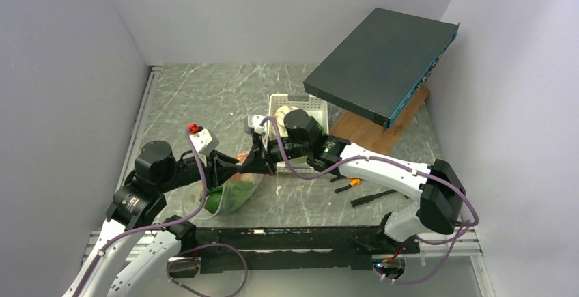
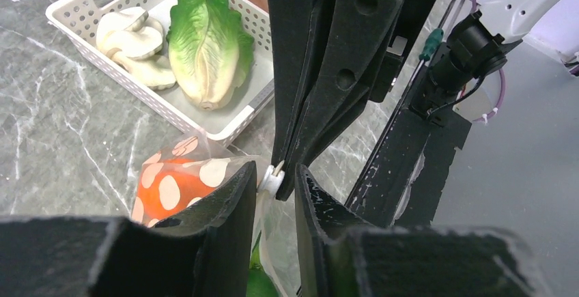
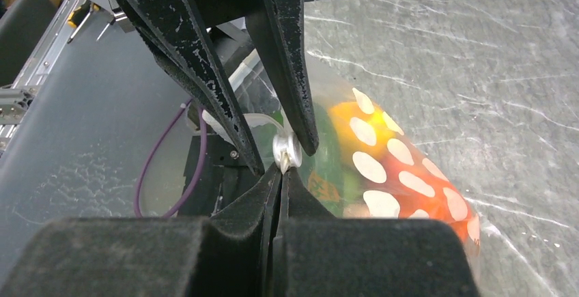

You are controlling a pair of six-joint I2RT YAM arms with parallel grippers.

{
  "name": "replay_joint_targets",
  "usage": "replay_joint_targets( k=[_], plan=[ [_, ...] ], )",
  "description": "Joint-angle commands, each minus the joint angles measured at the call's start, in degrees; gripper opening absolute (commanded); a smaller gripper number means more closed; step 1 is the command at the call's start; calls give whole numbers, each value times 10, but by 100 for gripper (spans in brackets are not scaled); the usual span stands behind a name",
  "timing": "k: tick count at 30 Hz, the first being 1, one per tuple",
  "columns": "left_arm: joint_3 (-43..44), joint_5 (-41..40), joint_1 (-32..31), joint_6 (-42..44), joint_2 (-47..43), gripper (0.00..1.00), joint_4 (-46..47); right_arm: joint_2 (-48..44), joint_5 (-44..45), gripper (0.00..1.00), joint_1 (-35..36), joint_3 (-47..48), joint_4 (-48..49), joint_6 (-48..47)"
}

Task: Place the food in the zip-top bag and seal the zipper
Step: Zip the zipper food storage bag at the center of the board.

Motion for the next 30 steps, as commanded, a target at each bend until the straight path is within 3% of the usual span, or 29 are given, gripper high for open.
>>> replay_joint_targets(
  k=[1,4,13,22,30],
  plan=[
    [5,10,-2,1,-2,28,-3,-19,-10,0,-1,22,24,-9],
    [8,3,-1,5,-6,24,-17,-19,-7,0,-1,22,25,-7],
    [8,8,-1,15,-5,33,-36,-10,-6,0,-1,28,29,2],
    [17,0,-2,23,13,7,-45,-16,32,0,-1,16,55,31],
    [13,-18,-2,30,6,3,-62,-30,92,0,-1,-15,126,130]
  ],
)
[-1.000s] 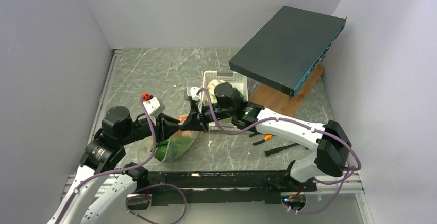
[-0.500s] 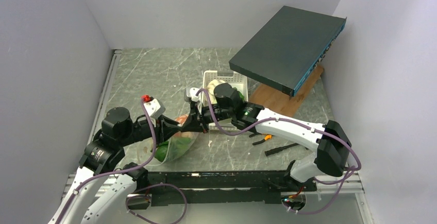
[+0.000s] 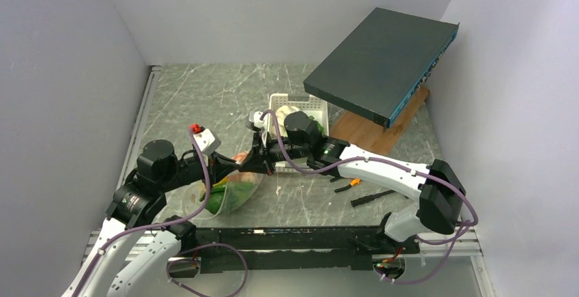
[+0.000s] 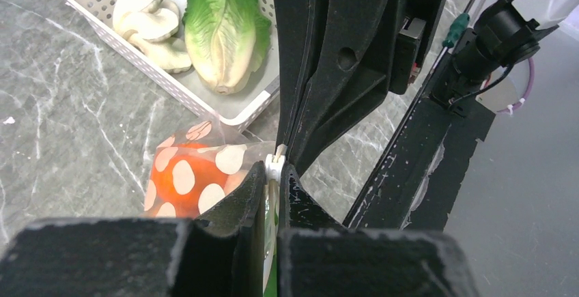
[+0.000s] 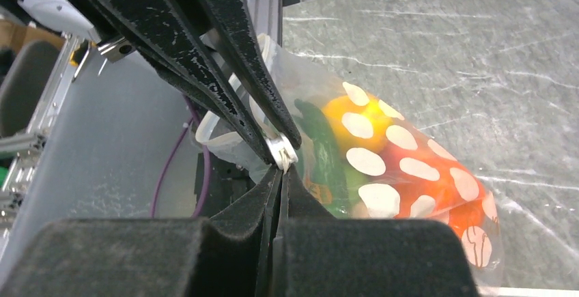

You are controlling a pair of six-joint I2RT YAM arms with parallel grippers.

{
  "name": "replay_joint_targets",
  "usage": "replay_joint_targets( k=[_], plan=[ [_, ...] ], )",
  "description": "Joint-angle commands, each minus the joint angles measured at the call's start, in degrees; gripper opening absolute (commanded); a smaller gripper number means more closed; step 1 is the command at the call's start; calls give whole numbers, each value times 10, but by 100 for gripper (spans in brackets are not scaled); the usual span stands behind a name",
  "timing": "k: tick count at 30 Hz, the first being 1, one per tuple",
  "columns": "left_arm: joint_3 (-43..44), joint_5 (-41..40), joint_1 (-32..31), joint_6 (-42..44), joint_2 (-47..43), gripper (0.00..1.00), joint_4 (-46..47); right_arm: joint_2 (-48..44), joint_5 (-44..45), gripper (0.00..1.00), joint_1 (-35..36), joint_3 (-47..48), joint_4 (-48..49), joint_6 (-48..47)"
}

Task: Place the food in the zip-top bag and seal the zipper
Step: Zip the zipper food storage bag at the center of the board.

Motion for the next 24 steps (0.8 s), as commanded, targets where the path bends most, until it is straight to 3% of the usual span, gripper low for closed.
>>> replay_joint_targets(
  k=[1,13,18,22,24],
  plan=[
    [9,6,-1,4,0,2,-35,-34,58,0,0,-16,132,72],
    [20,3,-1,27,-7,0,-55,-69,148,0,-1,-79,204,122],
    [23,-2,-2,30,-7,0,-57,-58,72,0,-1,-59,183,93],
    [23,-1,-2,28,-9,0,-54,-40,-4,0,-1,-20,113,25],
    [23,-2,-2,29,-13,0,-53,-31,-42,14,-1,9,38,-29]
  ],
)
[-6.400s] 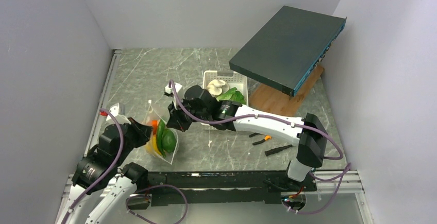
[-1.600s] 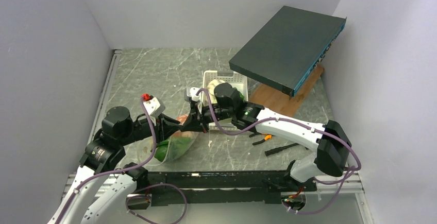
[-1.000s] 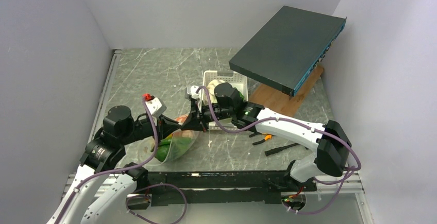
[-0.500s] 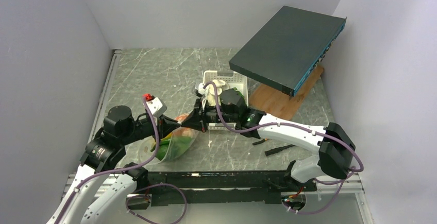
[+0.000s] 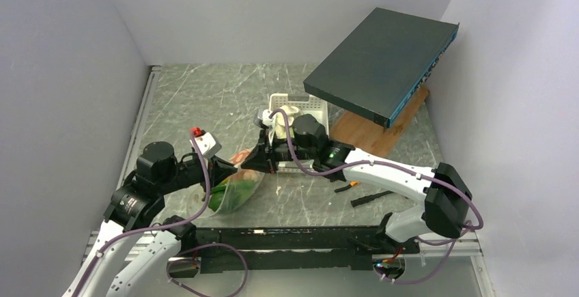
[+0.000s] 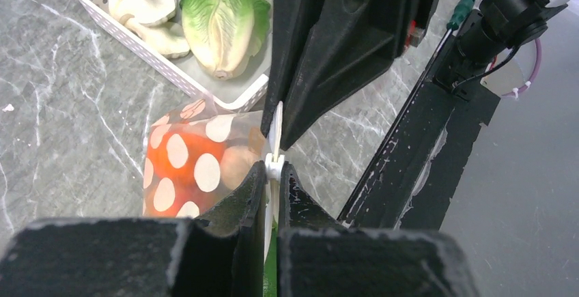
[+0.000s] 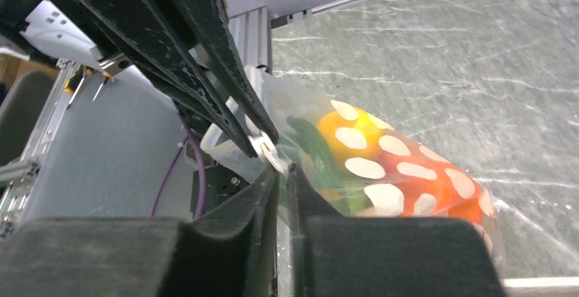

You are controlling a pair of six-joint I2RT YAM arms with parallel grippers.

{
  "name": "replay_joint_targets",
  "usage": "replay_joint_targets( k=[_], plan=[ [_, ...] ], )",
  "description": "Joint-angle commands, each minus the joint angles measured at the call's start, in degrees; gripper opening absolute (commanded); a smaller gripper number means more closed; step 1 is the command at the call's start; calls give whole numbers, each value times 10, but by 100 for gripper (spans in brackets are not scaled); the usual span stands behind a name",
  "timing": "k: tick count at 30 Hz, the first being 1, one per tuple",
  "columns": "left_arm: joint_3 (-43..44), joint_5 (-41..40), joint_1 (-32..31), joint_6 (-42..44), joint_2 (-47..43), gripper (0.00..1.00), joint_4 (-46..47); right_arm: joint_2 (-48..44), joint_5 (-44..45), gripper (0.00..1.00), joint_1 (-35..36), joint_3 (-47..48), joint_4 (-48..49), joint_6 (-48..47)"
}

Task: Place the food in the zip-top bag and seal the zipper
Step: Zip the zipper food storage bag at the center of the board.

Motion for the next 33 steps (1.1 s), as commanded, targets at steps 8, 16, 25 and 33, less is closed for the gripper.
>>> replay_joint_targets(
  k=[8,16,25,33],
  plan=[
    [23,1,-1,17,-12,0,-21,33,-171,40,-3,193,-268,-273],
    [32,4,-2,17,-5,0,-23,82,-141,35,-3,282,-408,-359],
    [29,4,-2,12,-5,0,-13,108,-128,33,-2,319,-449,-383],
    [29,8,-2,12,-2,0,-11,124,-136,20,-1,341,-462,-391]
  ],
)
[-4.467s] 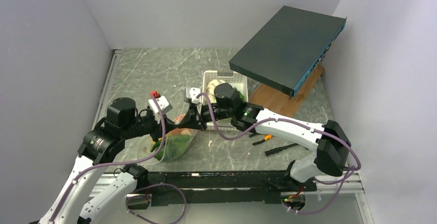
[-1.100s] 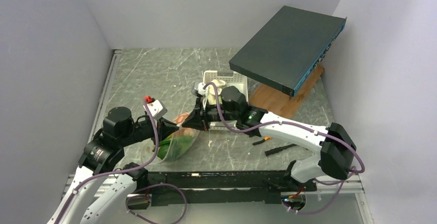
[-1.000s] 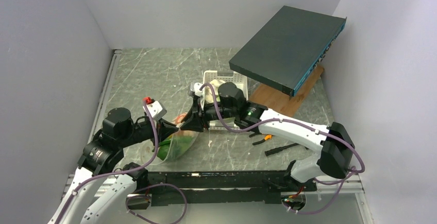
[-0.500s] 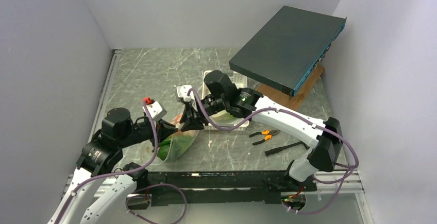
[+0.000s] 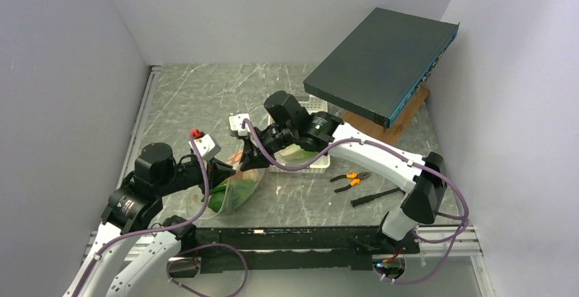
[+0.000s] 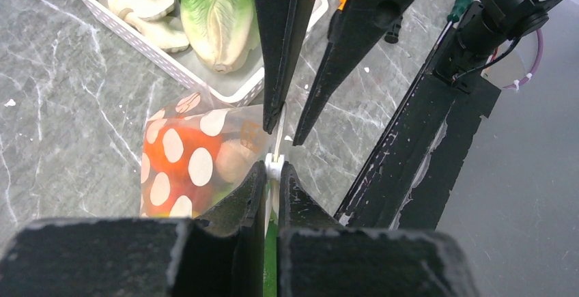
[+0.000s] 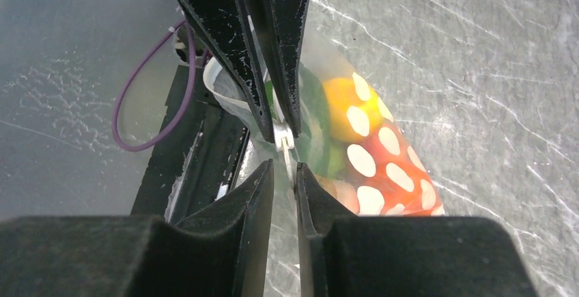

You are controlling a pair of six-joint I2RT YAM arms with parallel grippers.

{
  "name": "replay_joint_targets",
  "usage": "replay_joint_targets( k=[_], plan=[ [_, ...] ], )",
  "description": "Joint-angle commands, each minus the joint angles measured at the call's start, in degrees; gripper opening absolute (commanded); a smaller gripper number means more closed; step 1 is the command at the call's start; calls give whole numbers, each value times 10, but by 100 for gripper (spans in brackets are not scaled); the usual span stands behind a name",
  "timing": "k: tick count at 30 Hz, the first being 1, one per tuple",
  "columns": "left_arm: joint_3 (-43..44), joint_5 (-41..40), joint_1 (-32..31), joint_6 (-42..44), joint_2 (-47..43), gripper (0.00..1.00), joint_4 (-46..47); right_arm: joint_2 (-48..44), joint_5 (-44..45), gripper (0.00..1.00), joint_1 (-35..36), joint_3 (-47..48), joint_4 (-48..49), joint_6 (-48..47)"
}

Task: Place the food in the zip-top bag and seal the zipper
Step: Zip the zipper food storage bag at the center of the board.

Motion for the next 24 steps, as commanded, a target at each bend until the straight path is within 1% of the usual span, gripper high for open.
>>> replay_joint_targets(
  k=[1,5,11,14,18,24],
  plan=[
    [19,9,-1,2,5,0,16,16,-10,19,2,43,-20,-24],
    [18,12,-2,0,7,0,19,22,-12,16,5,52,-28,-27],
    [17,13,-1,2,8,0,18,30,7,0,8,58,-40,-33],
    [19,10,-1,4,8,0,15,27,18,0,8,48,-33,-30],
    [23,4,-1,4,10,0,9,5,79,0,9,8,26,13],
    [26,-10,-1,7,5,0,-3,-76,206,0,9,-105,178,78]
  ],
)
